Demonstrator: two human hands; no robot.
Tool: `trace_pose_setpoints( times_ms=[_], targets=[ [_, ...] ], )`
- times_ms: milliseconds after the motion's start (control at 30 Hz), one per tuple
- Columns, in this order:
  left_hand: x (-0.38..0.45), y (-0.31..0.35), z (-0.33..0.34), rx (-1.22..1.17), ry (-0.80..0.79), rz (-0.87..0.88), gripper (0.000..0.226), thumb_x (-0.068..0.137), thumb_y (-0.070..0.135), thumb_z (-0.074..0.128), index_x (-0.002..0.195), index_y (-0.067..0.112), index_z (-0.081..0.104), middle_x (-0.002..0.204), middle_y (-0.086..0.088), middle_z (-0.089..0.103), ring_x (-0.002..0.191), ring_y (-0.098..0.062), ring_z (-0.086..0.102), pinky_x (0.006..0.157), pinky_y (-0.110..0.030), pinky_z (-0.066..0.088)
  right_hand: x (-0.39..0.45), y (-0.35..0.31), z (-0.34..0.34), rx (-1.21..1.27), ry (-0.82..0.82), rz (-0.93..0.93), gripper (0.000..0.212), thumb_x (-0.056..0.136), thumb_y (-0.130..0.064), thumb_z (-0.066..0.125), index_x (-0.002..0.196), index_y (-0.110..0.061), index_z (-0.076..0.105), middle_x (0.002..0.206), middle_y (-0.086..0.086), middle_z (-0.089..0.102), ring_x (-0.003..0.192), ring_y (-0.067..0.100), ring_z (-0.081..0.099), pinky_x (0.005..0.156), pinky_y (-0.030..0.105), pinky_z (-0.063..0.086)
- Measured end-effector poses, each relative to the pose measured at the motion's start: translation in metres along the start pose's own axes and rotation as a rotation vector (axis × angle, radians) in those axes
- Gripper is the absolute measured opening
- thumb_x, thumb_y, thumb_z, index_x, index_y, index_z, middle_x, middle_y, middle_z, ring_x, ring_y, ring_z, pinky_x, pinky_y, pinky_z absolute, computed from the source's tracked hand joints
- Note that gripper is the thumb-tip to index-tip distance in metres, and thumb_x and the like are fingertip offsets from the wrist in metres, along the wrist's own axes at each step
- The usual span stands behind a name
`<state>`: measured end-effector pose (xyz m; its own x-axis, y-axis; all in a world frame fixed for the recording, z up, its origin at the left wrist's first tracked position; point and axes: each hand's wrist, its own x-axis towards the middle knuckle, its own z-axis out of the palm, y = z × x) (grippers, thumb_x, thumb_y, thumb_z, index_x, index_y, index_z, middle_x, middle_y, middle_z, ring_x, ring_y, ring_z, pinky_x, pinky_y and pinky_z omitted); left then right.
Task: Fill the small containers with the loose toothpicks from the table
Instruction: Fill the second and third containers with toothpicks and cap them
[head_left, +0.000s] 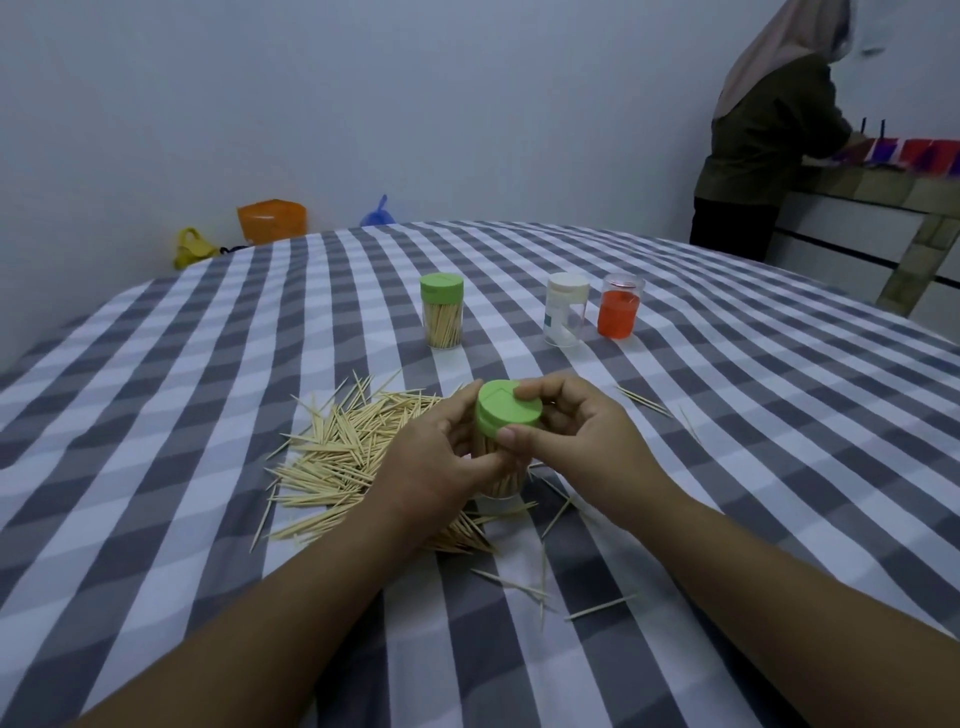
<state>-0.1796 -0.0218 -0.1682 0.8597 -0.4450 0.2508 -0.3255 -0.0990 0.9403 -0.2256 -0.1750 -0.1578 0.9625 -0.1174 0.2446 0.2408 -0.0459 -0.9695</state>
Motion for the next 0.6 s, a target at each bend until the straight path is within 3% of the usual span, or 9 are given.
trace_pose_setpoints(
  times_ms=[67, 200, 300, 367, 433, 500, 600],
  targets=[
    [0.0, 0.0, 0.001, 0.033, 0.02, 0.011, 0.086, 0.06, 0.025, 0.079, 0.139, 0.017, 0.045, 0.121, 0.003, 0.065, 0.11, -0.006, 0.063, 0.096, -0.033, 0.051, 0.001, 0.0, 0.001, -0.082, -0.011, -0.024, 0.034, 0.073, 0.002, 0.074, 0.098, -0.016, 0.06, 0.103, 0.01, 0.069, 0.099, 0.02, 0.068, 0.083, 0.039, 0.057],
    [-0.002, -0.002, 0.002, 0.069, 0.04, 0.039, 0.081, 0.074, 0.001, 0.076, 0.144, 0.013, 0.037, 0.125, 0.0, 0.062, 0.108, -0.001, 0.062, 0.098, -0.03, 0.049, 0.002, -0.003, 0.001, -0.251, 0.013, -0.05, 0.034, 0.07, -0.012, 0.082, 0.093, -0.025, 0.06, 0.1, 0.009, 0.067, 0.095, 0.024, 0.067, 0.081, 0.047, 0.057],
    [-0.003, -0.002, 0.003, 0.13, 0.05, 0.069, 0.079, 0.074, 0.0, 0.074, 0.143, 0.017, 0.039, 0.118, 0.01, 0.063, 0.101, 0.013, 0.059, 0.091, -0.013, 0.048, 0.003, -0.003, 0.007, -0.389, 0.097, -0.048, 0.041, 0.063, -0.029, 0.086, 0.087, -0.03, 0.052, 0.104, 0.005, 0.06, 0.093, 0.02, 0.063, 0.076, 0.041, 0.057],
    [-0.003, -0.002, 0.003, 0.164, 0.052, 0.077, 0.079, 0.073, 0.001, 0.075, 0.142, 0.02, 0.041, 0.107, 0.021, 0.06, 0.096, 0.019, 0.057, 0.088, -0.009, 0.046, 0.005, -0.004, 0.009, -0.463, 0.11, -0.022, 0.051, 0.062, -0.035, 0.085, 0.097, -0.03, 0.049, 0.109, 0.002, 0.052, 0.098, 0.016, 0.056, 0.071, 0.028, 0.052],
    [-0.003, -0.001, 0.003, 0.139, 0.021, 0.061, 0.08, 0.073, -0.001, 0.076, 0.142, 0.02, 0.041, 0.107, 0.02, 0.061, 0.1, 0.011, 0.06, 0.092, -0.017, 0.049, 0.005, -0.007, 0.006, -0.403, 0.019, 0.054, 0.066, 0.071, -0.033, 0.08, 0.126, -0.029, 0.044, 0.119, 0.0, 0.046, 0.108, 0.013, 0.051, 0.078, 0.024, 0.05],
    [-0.002, -0.002, 0.002, 0.072, -0.001, 0.044, 0.08, 0.073, -0.003, 0.075, 0.142, 0.016, 0.039, 0.113, 0.012, 0.062, 0.105, 0.002, 0.062, 0.096, -0.024, 0.049, 0.004, -0.01, 0.0, -0.375, -0.078, 0.096, 0.069, 0.081, -0.024, 0.072, 0.141, -0.028, 0.037, 0.131, -0.001, 0.045, 0.118, 0.014, 0.05, 0.095, 0.033, 0.049],
    [-0.001, -0.002, 0.002, 0.038, 0.002, 0.038, 0.077, 0.074, -0.004, 0.074, 0.141, 0.013, 0.04, 0.118, 0.006, 0.062, 0.103, 0.004, 0.063, 0.091, -0.017, 0.049, 0.003, -0.012, 0.0, -0.328, -0.037, 0.073, 0.055, 0.079, -0.018, 0.075, 0.128, -0.024, 0.052, 0.119, 0.001, 0.059, 0.107, 0.013, 0.059, 0.09, 0.028, 0.052]
  ],
)
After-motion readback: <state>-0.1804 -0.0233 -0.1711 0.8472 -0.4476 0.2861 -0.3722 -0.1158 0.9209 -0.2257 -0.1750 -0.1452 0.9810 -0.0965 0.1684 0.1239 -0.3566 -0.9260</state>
